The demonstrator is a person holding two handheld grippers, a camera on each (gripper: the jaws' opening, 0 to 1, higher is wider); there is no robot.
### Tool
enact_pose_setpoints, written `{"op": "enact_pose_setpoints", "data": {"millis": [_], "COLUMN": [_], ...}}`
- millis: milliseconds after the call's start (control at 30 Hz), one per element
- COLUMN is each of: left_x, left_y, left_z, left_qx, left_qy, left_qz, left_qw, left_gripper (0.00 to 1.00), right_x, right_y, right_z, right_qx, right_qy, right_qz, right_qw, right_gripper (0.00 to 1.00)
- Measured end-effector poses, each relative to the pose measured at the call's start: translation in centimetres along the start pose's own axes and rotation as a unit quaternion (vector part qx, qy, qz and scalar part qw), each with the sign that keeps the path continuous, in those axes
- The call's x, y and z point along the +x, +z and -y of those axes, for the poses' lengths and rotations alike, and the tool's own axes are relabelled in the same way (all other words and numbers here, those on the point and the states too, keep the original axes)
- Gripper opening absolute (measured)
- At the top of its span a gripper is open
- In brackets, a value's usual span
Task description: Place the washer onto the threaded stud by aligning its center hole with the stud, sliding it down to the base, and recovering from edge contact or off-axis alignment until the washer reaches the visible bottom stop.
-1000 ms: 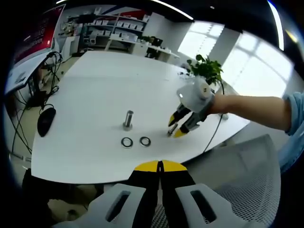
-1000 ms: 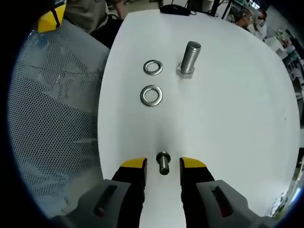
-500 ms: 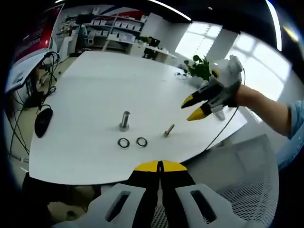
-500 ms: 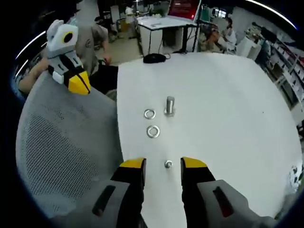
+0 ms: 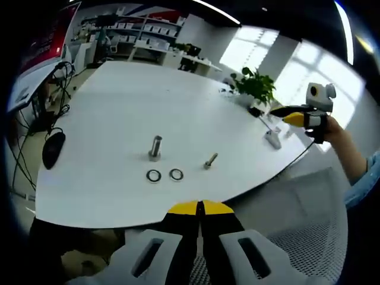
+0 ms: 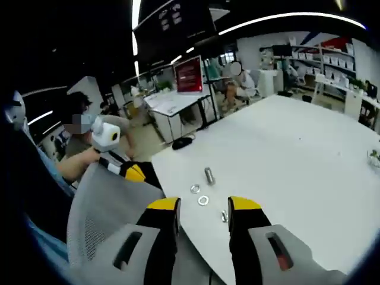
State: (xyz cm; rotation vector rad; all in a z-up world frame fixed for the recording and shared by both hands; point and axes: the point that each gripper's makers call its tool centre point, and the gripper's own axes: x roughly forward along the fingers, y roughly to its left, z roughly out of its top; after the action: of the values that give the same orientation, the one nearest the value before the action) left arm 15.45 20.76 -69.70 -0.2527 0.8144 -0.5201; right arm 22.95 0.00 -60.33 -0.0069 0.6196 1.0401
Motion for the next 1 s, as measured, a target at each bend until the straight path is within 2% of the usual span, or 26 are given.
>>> {"op": "enact_pose_setpoints", "data": {"millis": [200,267,333,433,533,600,633,667,733,833,867,967,1000], "left_x": [-0.1,0.0,0.0,-0.1,-0.1,-0.1,-0.1,-0.1,-0.1,-0.1,-0.2,-0.2,-0.2], "left_y": [0.0,-0.2,-0.2,-0.1,-0.1,-0.1,-0.1,-0.1,-0.1,-0.1,-0.1,-0.2,-0.2], "left_z": [-0.1,0.0,-0.1,-0.1,-0.2,-0.1,-0.2,-0.2,-0.2,-0.2,-0.2,-0.3,-0.2], "left_qx": [-0.003,-0.011,-0.01,-0.01,-0.011,-0.01,-0.01,-0.01,-0.01,-0.01,-0.01,-0.01,-0.008], "left_qy": [0.004,0.001,0.004,0.005,0.006,0.006,0.007,0.007,0.007,0.008,0.008,0.009,0.009], "left_qz": [0.001,-0.004,-0.003,0.001,0.002,0.002,0.002,0.002,0.002,0.001,0.001,0.0,-0.001], "left_qw": [1.0,0.9999,0.9999,0.9999,0.9999,0.9999,0.9999,0.9999,0.9999,0.9999,0.9999,0.9999,0.9999], "left_gripper": [0.0,0.0,0.0,0.0,0.0,0.0,0.0,0.0,0.0,0.0,0.0,0.0,0.0], "right_x": [-3.2,-3.9,-4.8,-5.6,-6.0,-6.5,-6.7,-6.7,-6.0,-4.8,-4.4,-4.0,-3.7], "right_y": [-1.2,-1.5,-2.4,-2.9,-3.5,-3.7,-4.1,-4.4,-5.4,-6.8,-7.2,-8.4,-8.7], "right_z": [-1.2,-1.2,-0.9,-0.3,-0.3,0.8,1.2,1.1,0.6,-0.2,-0.4,-0.2,-0.5], "right_qx": [0.085,0.089,0.122,0.147,0.155,0.155,0.148,0.148,0.156,0.145,0.125,0.089,0.081], "right_qy": [-0.002,-0.006,-0.021,-0.044,-0.055,-0.1,-0.119,-0.123,-0.121,-0.122,-0.128,-0.156,-0.153], "right_qz": [0.063,0.084,0.102,0.129,0.135,0.155,0.155,0.151,0.132,0.099,0.081,0.038,0.029], "right_qw": [0.9943,0.9925,0.9871,0.9796,0.9771,0.9707,0.9695,0.9697,0.9714,0.9769,0.9805,0.9831,0.9845], "right_gripper": [0.34,0.36,0.37,0.36,0.37,0.42,0.42,0.42,0.43,0.43,0.43,0.42,0.42]}}
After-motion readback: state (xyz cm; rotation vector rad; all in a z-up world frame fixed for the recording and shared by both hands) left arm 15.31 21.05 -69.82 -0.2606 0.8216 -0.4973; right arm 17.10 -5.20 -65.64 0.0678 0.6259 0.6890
